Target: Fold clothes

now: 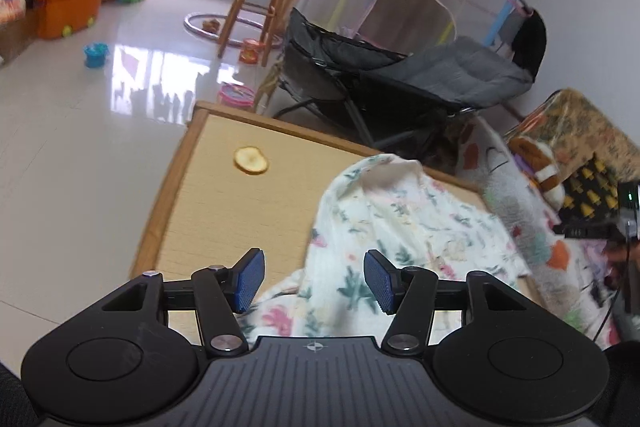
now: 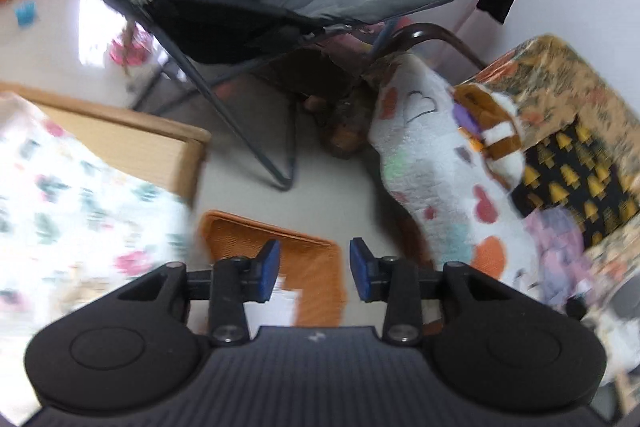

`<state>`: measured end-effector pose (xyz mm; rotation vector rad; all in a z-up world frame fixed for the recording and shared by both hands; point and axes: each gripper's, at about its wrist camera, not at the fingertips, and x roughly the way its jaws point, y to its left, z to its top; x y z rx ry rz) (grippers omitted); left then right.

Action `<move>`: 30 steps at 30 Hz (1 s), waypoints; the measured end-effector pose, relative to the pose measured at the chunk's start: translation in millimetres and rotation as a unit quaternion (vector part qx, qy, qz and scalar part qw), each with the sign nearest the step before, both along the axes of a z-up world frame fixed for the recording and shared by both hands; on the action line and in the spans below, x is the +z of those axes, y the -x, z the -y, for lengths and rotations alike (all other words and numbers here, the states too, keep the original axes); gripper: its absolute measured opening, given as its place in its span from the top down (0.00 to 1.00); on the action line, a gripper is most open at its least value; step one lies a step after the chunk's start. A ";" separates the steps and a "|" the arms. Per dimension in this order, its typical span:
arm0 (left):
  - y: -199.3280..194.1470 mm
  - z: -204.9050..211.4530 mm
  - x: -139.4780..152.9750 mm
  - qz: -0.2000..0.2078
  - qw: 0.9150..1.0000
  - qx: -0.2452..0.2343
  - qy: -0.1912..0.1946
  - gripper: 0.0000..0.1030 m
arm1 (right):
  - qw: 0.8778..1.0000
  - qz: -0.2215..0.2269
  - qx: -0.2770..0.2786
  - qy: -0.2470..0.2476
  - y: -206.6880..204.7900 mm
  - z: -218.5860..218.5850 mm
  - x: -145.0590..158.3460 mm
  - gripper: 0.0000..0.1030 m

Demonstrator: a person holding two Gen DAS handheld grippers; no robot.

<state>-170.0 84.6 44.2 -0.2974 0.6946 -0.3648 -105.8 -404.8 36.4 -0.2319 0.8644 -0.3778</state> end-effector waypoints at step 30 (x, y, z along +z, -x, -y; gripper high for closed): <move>-36.7 27.7 -19.0 -0.053 0.998 -0.005 -0.030 0.72 | 0.976 -0.017 0.120 -0.182 99.7 -128.6 -28.8 0.63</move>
